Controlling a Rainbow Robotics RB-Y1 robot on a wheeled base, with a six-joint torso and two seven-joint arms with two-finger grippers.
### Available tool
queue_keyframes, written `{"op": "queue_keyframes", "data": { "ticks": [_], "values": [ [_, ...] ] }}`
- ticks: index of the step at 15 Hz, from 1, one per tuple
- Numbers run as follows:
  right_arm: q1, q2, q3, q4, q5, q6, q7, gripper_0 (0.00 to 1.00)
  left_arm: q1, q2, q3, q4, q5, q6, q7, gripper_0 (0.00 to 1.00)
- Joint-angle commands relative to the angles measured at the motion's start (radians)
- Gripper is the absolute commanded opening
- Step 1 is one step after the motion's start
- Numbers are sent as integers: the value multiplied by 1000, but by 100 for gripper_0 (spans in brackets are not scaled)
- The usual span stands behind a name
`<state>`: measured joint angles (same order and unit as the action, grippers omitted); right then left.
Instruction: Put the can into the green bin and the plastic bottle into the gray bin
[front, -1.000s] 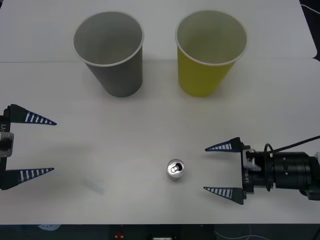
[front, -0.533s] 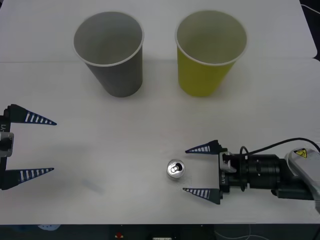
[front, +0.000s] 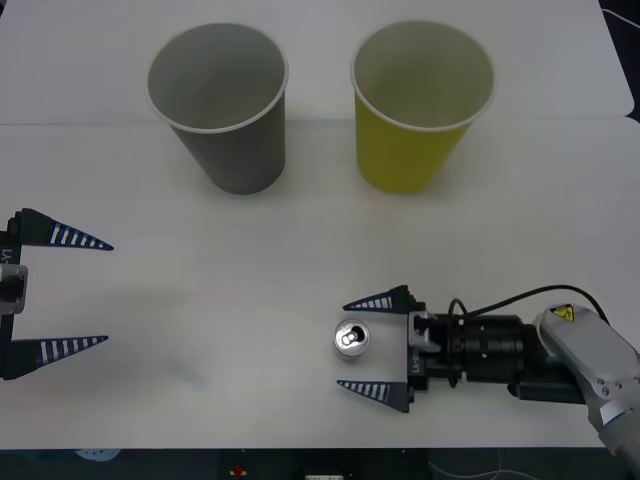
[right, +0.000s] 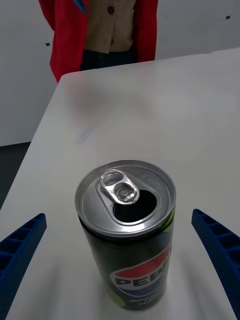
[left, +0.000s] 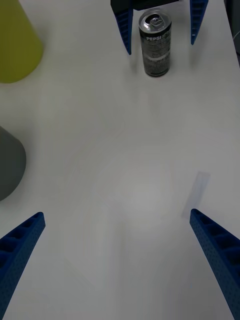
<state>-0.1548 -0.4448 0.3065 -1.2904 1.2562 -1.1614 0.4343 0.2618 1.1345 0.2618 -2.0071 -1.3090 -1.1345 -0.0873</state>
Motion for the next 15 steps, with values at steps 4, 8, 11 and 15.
{"op": "queue_keyframes", "data": {
  "ticks": [4,8,11,15],
  "values": [
    [0,0,0,0,0,6,18,0,0,0,0,0,0,0,0,100],
    [1,0,2,-1,0,8,20,0,0,0,0,0,0,0,0,100],
    [-3,-3,3,-3,0,5,12,0,0,0,0,0,0,0,0,100],
    [0,-57,36,-98,-1,37,-106,0,0,0,0,0,0,0,0,100]
  ]
}}
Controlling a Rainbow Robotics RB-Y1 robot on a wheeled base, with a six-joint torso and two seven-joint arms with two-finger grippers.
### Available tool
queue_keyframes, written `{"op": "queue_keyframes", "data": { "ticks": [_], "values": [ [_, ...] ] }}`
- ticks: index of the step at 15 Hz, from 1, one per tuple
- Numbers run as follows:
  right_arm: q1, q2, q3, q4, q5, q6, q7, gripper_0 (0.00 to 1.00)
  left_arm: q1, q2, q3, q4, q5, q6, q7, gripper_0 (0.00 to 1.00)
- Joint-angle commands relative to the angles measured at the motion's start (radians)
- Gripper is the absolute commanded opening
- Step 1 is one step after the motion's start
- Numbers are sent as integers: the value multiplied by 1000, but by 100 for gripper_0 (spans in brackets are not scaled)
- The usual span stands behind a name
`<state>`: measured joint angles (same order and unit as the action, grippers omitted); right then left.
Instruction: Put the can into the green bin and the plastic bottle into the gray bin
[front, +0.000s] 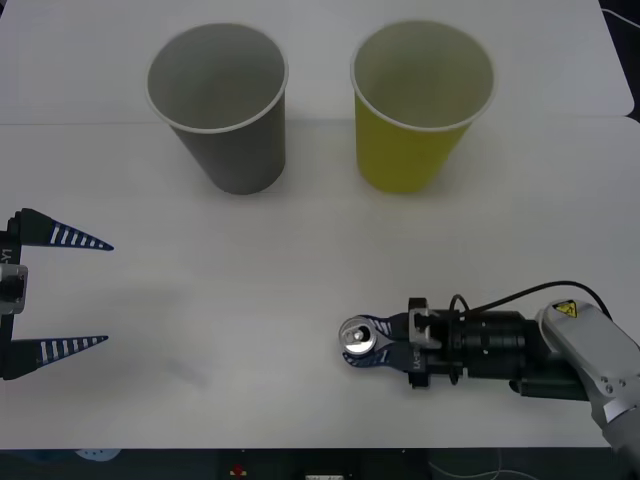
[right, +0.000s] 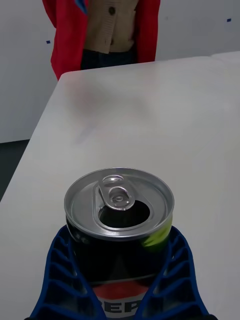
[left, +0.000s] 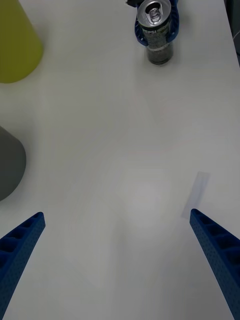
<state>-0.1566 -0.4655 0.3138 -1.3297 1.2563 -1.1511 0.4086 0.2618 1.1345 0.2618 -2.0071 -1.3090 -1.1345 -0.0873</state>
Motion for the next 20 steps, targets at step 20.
{"op": "queue_keyframes", "data": {
  "ticks": [20],
  "values": [
    [9,-657,-9,-643,0,495,-1415,0,0,0,0,0,0,0,0,100]
  ]
}}
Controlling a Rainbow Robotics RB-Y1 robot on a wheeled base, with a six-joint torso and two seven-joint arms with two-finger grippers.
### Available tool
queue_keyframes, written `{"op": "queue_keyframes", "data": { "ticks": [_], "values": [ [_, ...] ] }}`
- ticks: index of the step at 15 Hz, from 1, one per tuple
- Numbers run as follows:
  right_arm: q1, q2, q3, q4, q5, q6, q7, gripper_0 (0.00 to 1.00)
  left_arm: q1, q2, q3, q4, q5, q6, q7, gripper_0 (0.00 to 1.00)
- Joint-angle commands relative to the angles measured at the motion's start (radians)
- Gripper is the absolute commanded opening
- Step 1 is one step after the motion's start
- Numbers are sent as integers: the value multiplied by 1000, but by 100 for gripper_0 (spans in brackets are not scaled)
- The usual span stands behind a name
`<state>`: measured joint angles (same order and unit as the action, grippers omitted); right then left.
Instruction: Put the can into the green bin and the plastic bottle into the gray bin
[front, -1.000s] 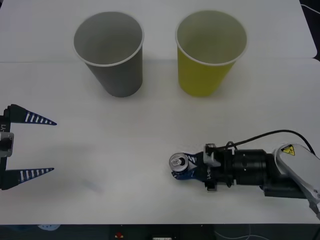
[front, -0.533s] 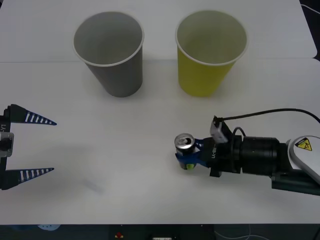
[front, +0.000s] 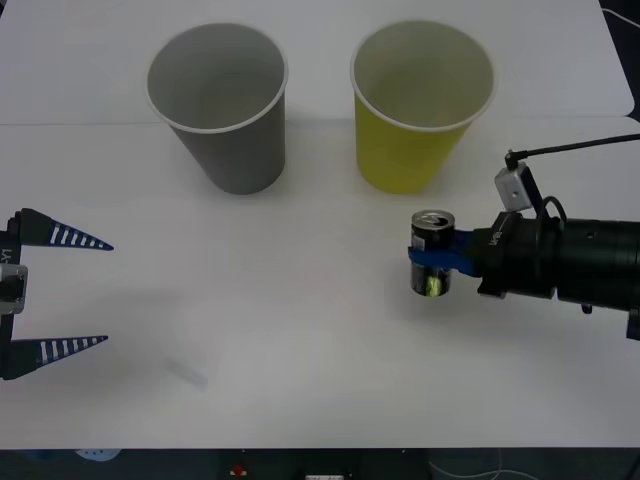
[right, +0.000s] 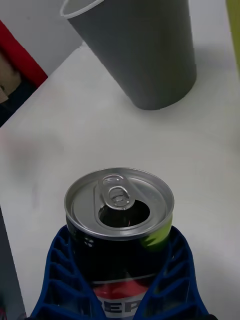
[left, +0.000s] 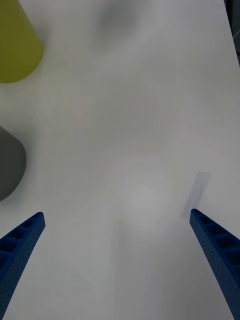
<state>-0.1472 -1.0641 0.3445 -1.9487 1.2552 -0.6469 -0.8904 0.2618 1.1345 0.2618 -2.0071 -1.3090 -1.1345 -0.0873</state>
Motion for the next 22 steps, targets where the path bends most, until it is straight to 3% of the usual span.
{"op": "queue_keyframes", "data": {
  "ticks": [1,4,7,11,13,17,19,22],
  "values": [
    [1,-77,-68,-33,0,-36,-171,0,0,0,0,0,0,0,0,100],
    [0,-86,-220,-55,10,-177,-352,0,0,0,0,0,0,0,0,100],
    [0,-83,-392,-108,73,-318,-532,0,0,0,0,0,0,0,0,100],
    [-89,-82,-495,-75,70,-467,-533,0,0,0,0,0,0,0,0,100],
    [-186,-82,-495,-19,76,-542,-533,0,0,0,0,0,0,0,0,100],
    [-404,-45,-470,73,181,-709,-533,0,0,0,0,0,0,0,0,100],
    [-512,-31,-400,136,211,-718,-533,0,0,0,0,0,0,0,0,100],
    [-667,16,-265,238,323,-718,-533,0,0,0,0,0,0,0,0,100]
  ]
}}
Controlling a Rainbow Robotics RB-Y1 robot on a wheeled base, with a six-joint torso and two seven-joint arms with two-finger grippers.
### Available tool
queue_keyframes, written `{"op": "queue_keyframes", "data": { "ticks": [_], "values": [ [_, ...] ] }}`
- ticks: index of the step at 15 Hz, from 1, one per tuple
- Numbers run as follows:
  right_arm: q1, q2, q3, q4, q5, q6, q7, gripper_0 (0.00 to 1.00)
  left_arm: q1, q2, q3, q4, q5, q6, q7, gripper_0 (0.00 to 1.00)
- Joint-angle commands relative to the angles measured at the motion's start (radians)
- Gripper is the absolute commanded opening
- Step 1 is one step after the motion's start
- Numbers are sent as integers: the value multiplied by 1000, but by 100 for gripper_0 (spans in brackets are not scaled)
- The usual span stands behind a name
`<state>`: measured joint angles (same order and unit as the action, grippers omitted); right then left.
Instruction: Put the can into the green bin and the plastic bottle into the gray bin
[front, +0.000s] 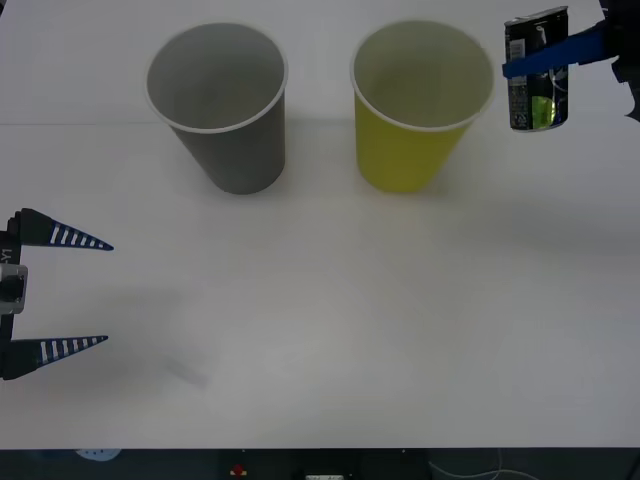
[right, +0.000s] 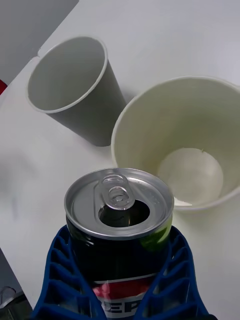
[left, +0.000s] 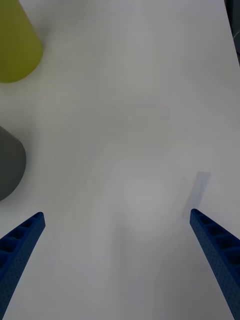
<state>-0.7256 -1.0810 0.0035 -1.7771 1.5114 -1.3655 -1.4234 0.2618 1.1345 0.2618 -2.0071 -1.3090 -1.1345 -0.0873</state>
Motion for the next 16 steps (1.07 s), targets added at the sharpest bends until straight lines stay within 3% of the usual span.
{"op": "queue_keyframes", "data": {
  "ticks": [1,8,11,15,16],
  "values": [
    [-133,59,113,107,104,0,0,0,0,0,0,0,0,0,0,100],
    [-405,251,294,423,339,28,14,0,0,0,0,0,0,0,0,100],
    [-460,288,363,519,355,92,44,0,0,0,0,0,0,0,0,100],
    [-468,303,369,548,362,109,86,0,0,0,0,0,0,0,0,100],
    [-468,303,369,548,355,109,100,7,0,0,0,0,0,0,0,100]
  ]
}}
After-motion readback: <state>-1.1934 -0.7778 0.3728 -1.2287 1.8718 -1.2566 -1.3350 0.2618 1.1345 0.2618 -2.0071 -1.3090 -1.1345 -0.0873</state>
